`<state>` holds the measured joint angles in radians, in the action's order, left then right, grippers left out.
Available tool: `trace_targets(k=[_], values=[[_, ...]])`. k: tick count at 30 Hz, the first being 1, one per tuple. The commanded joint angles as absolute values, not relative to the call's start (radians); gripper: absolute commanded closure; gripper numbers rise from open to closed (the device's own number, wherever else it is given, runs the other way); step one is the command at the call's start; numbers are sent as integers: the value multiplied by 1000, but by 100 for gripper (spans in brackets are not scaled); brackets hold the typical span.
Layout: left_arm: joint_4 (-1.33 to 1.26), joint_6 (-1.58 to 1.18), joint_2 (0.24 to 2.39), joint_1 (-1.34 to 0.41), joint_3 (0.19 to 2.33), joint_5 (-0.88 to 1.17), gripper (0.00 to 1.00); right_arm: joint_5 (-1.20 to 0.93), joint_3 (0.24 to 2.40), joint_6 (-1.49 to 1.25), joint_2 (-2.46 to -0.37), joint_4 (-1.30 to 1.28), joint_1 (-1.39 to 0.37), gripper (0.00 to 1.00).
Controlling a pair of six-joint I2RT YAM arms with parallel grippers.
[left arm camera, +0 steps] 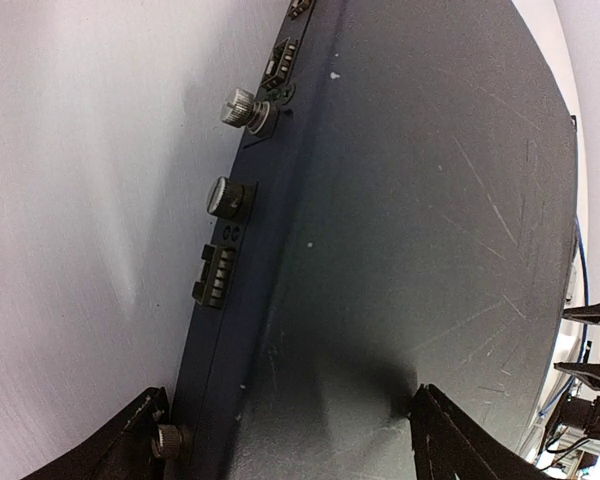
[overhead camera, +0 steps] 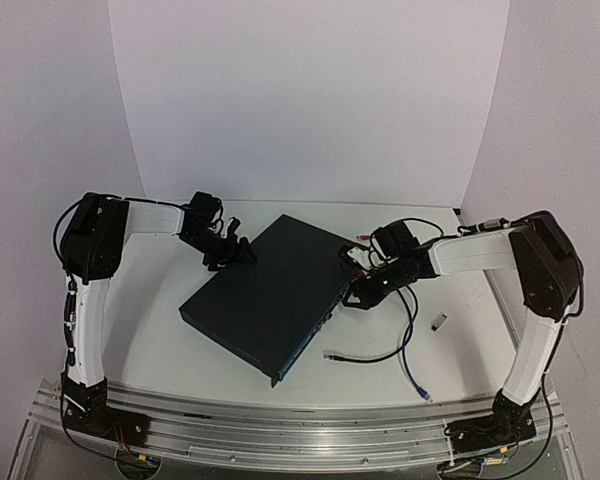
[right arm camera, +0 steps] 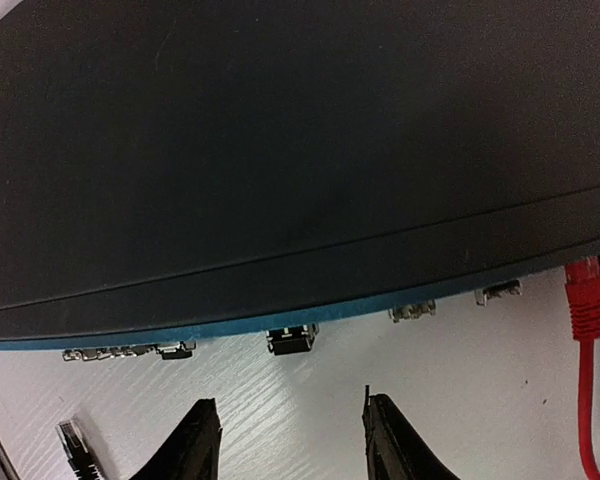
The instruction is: Pull the plug from the switch port
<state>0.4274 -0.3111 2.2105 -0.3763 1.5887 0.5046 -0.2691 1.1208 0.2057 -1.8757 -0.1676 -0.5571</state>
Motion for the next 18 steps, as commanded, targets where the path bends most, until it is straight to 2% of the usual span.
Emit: trace_targets(k=[1, 11, 18], values=[[472, -295, 2252, -387, 1562, 426, 18, -307, 1166, 248, -1900, -125, -567, 59], [485, -283, 2264, -387, 1578, 439, 19, -235, 1193, 276, -1943, -121, -602, 62], [497, -278, 2266, -387, 1585, 434, 19, -214, 1204, 287, -1954, -119, -611, 67]])
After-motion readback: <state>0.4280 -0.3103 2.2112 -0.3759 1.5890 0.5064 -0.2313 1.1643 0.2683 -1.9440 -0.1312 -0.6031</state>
